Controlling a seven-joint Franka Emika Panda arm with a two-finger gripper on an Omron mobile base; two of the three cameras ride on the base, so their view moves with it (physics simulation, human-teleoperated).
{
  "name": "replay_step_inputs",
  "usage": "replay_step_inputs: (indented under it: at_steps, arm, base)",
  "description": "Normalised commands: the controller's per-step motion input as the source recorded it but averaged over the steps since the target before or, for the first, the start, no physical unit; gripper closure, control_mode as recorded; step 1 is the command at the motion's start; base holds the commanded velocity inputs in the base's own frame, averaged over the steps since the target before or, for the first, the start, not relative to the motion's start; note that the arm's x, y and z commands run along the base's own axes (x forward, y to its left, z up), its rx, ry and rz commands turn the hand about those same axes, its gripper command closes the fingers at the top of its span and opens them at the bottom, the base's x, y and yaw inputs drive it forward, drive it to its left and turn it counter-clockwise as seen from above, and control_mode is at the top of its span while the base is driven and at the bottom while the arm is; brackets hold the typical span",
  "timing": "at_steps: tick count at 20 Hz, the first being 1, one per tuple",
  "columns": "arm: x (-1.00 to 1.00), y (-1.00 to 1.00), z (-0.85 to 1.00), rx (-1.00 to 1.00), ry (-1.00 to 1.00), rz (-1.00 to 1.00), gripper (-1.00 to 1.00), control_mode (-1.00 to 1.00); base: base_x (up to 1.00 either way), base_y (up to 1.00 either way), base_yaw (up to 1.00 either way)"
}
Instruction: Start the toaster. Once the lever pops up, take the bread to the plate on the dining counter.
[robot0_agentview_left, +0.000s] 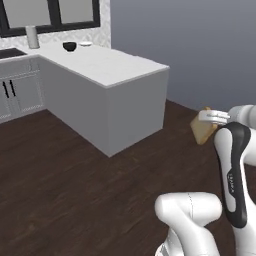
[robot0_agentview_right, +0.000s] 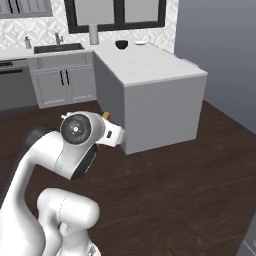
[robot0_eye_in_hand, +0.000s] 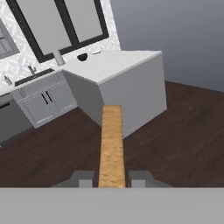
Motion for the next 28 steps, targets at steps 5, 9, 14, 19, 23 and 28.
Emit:
replay_step_inputs:
  at_steps: [5, 9, 14, 19, 23, 28]
  arm:
    - [0.0, 0.0, 0.0, 0.0, 0.0, 0.0, 1.0, 1.0]
    - [0.0, 0.0, 0.0, 0.0, 0.0, 0.0, 1.0, 1.0]
    - [0.0, 0.0, 0.0, 0.0, 0.0, 0.0, 1.0, 1.0]
    - [0.0, 0.0, 0.0, 0.0, 0.0, 0.0, 1.0, 1.0]
    - [0.0, 0.0, 0.0, 0.0, 0.0, 0.0, 1.0, 1.0]
    - [0.0, 0.0, 0.0, 0.0, 0.0, 0.0, 1.0, 1.0]
  base:
    - [1.0, -0.66, 0.0]
    - [1.0, -0.02, -0.04]
    - [1.0, 0.26, -0.11]
    - [1.0, 0.04, -0.13]
    - [1.0, -0.07, -0.07]
    - [1.0, -0.72, 0.0]
